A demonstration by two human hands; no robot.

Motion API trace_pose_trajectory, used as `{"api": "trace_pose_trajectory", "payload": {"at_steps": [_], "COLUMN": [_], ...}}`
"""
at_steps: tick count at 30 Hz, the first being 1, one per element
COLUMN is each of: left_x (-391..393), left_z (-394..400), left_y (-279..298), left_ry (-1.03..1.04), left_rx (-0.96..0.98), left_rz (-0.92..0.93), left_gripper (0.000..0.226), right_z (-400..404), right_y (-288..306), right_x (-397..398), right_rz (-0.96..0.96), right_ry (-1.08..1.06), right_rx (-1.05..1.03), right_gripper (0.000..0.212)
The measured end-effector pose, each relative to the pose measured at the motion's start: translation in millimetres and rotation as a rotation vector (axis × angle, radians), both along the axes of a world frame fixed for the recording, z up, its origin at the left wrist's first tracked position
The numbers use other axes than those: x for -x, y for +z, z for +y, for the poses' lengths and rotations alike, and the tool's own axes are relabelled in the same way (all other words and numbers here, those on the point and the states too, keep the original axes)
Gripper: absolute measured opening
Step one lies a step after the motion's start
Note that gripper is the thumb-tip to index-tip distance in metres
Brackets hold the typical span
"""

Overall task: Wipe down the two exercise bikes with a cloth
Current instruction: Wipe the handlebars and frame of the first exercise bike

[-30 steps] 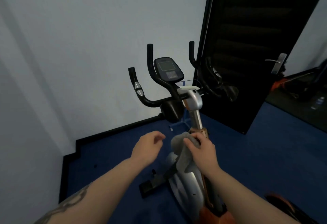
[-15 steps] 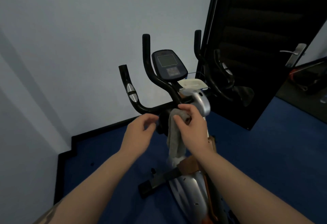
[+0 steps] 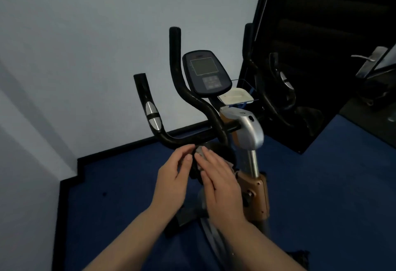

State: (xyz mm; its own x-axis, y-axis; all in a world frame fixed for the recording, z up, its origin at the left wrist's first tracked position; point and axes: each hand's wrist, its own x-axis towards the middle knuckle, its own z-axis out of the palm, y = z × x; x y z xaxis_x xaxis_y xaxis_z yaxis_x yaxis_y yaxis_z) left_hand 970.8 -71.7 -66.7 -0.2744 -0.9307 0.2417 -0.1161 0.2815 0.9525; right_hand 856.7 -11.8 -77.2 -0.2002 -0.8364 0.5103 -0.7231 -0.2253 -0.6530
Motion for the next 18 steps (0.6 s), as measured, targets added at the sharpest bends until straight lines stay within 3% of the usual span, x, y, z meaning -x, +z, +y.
{"api": "trace_pose_trajectory", "payload": {"at_steps": [4, 9, 14, 18], "left_x": [6.7, 23.0, 21.9, 21.2], "left_z": [6.6, 19.1, 26.1, 38.7], "left_y": [-6.2, -11.7, -14.2, -19.4], "left_ry": [0.093, 0.18, 0.181, 0.145], "left_rx": [-0.024, -0.071, -0.064, -0.069], "left_rz": [0.056, 0.145, 0.154, 0.154], "left_gripper": [0.024, 0.028, 0.033, 0.034], "right_z": [-3.6, 10.2, -4.1, 15.2], "right_y": [0.0, -4.7, 2.7, -8.8], "right_x": [-0.3, 36.3, 22.5, 30.7], "right_rz": [-0.104, 0.076, -0.155, -0.034], "right_ry": [0.045, 0.283, 0.22, 0.261], "right_rx": [0.03, 0.057, 0.054, 0.095], "right_gripper": [0.038, 0.043, 0.037, 0.038]}}
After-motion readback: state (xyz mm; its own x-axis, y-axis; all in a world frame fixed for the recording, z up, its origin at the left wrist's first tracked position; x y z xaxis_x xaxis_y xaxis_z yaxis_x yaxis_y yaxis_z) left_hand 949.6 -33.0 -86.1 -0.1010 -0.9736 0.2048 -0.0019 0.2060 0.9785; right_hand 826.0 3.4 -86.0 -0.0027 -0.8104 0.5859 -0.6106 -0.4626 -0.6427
